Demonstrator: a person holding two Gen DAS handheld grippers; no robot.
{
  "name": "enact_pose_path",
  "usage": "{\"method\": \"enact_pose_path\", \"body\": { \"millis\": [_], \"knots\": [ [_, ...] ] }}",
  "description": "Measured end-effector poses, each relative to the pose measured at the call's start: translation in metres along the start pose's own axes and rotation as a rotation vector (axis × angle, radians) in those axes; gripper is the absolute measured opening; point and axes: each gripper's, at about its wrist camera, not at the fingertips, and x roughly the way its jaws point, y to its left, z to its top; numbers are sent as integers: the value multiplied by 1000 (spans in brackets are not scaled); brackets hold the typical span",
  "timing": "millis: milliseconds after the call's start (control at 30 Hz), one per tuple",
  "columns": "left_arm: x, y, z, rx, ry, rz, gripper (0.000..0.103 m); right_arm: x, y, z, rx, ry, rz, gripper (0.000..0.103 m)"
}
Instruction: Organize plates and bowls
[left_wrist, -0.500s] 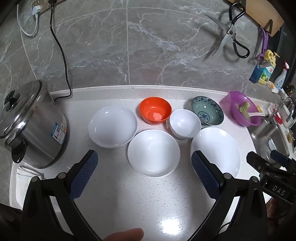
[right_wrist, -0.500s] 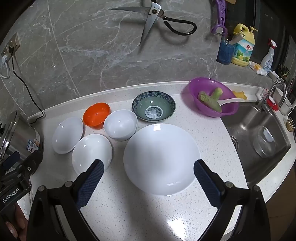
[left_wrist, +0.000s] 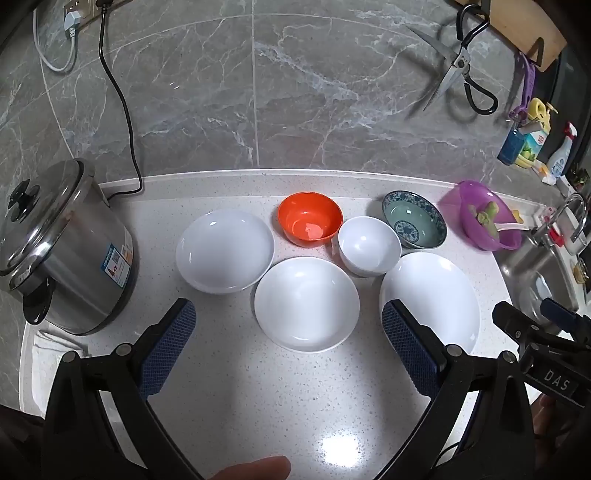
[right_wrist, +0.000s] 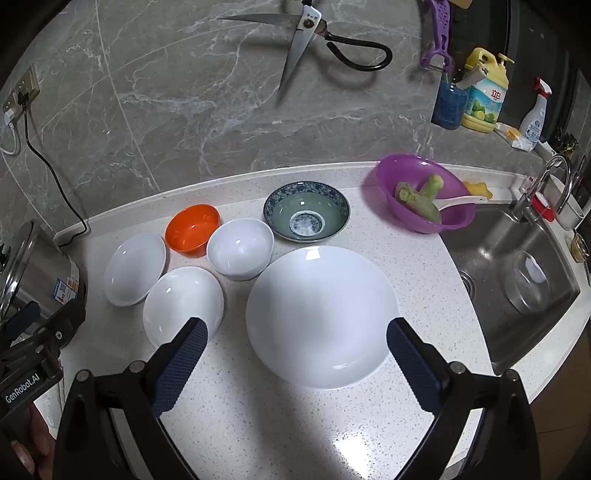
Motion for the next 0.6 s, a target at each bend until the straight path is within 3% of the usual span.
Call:
{"method": "enact_pose_path", "body": {
  "millis": [600],
  "knots": [
    [-3, -5, -5, 6, 1, 3, 102, 1, 0, -3, -2, 2, -5, 100]
  ]
}}
